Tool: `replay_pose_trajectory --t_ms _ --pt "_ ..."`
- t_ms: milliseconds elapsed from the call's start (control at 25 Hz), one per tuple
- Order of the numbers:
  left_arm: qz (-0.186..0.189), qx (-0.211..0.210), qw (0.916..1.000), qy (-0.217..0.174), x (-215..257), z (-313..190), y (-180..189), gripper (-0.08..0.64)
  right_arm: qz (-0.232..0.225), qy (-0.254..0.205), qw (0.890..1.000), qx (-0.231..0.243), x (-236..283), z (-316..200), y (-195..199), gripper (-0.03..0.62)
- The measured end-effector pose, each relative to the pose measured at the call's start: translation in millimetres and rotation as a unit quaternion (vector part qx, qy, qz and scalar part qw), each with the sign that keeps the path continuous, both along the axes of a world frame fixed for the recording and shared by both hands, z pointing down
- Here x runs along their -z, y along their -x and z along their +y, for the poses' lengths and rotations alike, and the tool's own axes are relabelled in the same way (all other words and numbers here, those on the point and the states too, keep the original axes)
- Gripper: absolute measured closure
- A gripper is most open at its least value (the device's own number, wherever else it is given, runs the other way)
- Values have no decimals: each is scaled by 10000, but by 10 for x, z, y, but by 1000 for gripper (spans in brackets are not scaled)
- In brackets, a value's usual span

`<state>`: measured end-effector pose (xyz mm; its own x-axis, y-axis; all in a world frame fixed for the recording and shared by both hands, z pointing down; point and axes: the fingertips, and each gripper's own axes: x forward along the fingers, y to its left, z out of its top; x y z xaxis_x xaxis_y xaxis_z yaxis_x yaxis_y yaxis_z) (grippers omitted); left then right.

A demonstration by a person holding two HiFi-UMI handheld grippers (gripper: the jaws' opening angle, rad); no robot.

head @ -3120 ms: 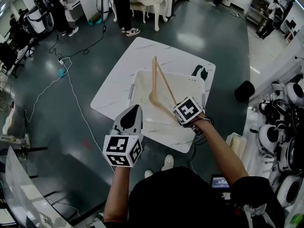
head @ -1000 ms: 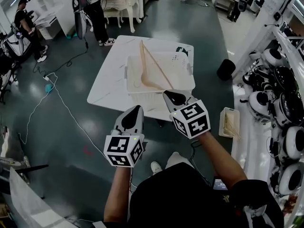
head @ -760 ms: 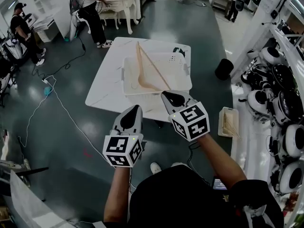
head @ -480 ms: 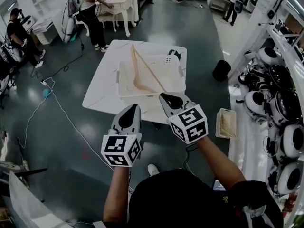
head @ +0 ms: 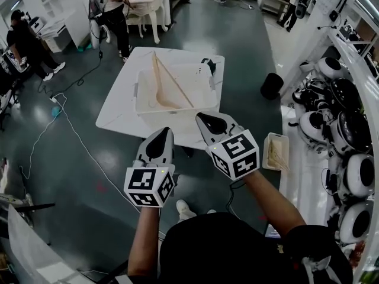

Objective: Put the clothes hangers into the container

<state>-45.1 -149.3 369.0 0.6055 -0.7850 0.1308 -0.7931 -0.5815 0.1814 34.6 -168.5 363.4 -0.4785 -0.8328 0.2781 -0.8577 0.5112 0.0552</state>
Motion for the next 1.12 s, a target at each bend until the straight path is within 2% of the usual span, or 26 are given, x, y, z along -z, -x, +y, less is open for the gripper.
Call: replay_pose_trajectory --t_ms 520,1120 --pt "-141 -13 9997 -198 144 569 -320 555 -145 -197 9997 38 149 602 -291 575" --pt "-187 122 9993 -289 188 1084 -430 555 -179 -324 9989 291 210 1103 -317 575"
